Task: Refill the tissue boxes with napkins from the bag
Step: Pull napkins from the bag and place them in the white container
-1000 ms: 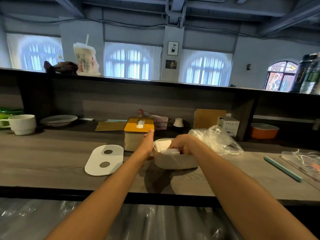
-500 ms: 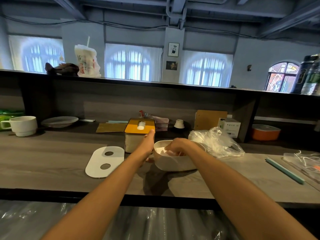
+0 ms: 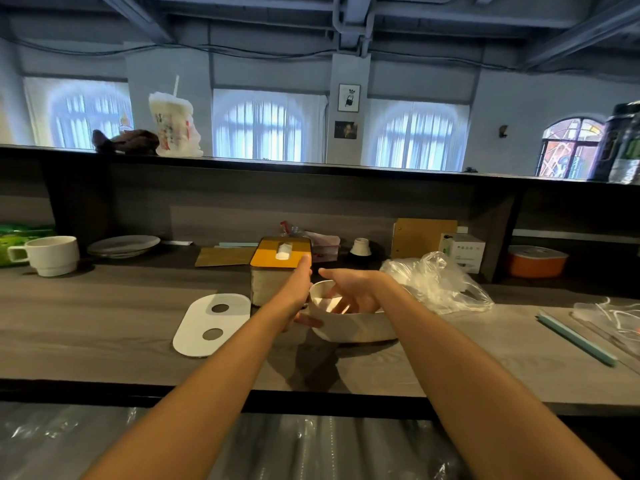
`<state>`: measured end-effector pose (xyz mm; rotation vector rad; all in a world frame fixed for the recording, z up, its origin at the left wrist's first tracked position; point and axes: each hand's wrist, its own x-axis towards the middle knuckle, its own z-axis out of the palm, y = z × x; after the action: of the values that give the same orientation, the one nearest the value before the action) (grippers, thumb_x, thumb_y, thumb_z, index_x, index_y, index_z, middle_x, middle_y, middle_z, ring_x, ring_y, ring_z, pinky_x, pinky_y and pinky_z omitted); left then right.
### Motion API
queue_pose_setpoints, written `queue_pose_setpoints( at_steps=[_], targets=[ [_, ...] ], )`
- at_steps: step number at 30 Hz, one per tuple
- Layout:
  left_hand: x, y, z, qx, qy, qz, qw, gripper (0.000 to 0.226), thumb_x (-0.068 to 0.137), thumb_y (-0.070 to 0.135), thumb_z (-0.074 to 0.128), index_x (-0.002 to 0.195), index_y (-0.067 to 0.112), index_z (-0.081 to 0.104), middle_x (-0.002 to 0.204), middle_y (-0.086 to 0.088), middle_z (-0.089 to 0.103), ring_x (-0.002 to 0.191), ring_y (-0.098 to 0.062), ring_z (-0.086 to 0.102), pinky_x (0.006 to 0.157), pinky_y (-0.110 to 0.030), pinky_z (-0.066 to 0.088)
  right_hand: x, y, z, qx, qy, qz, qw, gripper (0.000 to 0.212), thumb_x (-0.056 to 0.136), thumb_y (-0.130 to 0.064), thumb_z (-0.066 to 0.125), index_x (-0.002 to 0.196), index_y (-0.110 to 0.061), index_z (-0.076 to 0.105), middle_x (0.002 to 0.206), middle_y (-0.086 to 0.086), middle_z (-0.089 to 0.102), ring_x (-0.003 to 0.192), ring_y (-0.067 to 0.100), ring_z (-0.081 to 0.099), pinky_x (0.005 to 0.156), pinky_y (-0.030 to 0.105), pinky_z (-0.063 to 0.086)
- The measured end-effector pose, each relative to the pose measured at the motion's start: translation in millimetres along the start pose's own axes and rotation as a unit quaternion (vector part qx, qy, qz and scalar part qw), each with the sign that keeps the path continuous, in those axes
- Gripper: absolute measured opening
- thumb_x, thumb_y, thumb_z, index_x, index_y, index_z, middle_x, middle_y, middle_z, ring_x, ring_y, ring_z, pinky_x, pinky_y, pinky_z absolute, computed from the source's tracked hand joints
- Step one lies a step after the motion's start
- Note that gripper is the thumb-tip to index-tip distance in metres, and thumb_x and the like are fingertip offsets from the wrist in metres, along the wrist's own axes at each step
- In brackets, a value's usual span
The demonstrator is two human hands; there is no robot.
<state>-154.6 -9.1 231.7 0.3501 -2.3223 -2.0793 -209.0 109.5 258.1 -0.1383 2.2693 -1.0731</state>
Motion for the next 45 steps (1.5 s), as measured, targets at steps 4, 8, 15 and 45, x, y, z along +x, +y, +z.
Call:
queue_pose_setpoints(
  at_steps=[4,8,15,45],
  targets=[
    [-1.8,2.2,3.7,0.019,0.012,-0.005,1.0,0.073,0.097,0.07,0.016,0.156,0.027,0.024,0.158,-0.012,0.032,0.138,-0.037,0.039,0.096,-0.049,0.052,-1.7,3.2,-0.7,0.014,0.011,-0.027,0.999,0.067,0.1,-0.061,0.025,0.149,-0.017,0.036,0.137,0.017,0.051,0.107,0.028,0.055,0.092,0.041,0.04],
    [-11.7,12.2,16.7,0.092,0.107,0.098,0.985,0.065,0.103,0.058,0.016,0.15,0.018,0.037,0.154,-0.009,0.04,0.138,-0.029,0.041,0.103,-0.041,0.038,-4.1,10.9,-6.2,0.131,0.102,-0.109,0.98,0.063,0.101,-0.059,0.029,0.134,-0.01,0.053,0.11,0.014,0.066,0.094,0.026,0.064,0.081,0.035,0.052],
    [-21.7,36.5,72.1,-0.004,0.118,0.237,0.964,0.046,0.106,0.046,0.026,0.123,0.019,0.058,0.122,-0.003,0.059,0.116,-0.021,0.054,0.106,-0.046,0.043,-35.3,38.0,-37.1,0.325,0.256,-0.315,0.854,0.043,0.104,-0.042,0.036,0.106,-0.012,0.067,0.088,0.008,0.068,0.085,0.022,0.065,0.073,0.031,0.054],
    [156.5,-15.3,276.5,0.405,0.198,0.236,0.861,0.072,0.097,0.066,0.02,0.154,0.022,0.03,0.159,-0.008,0.033,0.151,-0.027,0.016,0.12,-0.054,-0.004,57.4,233.4,-215.2,0.055,0.276,-0.202,0.938,0.059,0.102,-0.059,0.021,0.102,-0.025,0.069,0.089,0.006,0.068,0.09,0.019,0.064,0.089,0.036,0.046]
  ],
)
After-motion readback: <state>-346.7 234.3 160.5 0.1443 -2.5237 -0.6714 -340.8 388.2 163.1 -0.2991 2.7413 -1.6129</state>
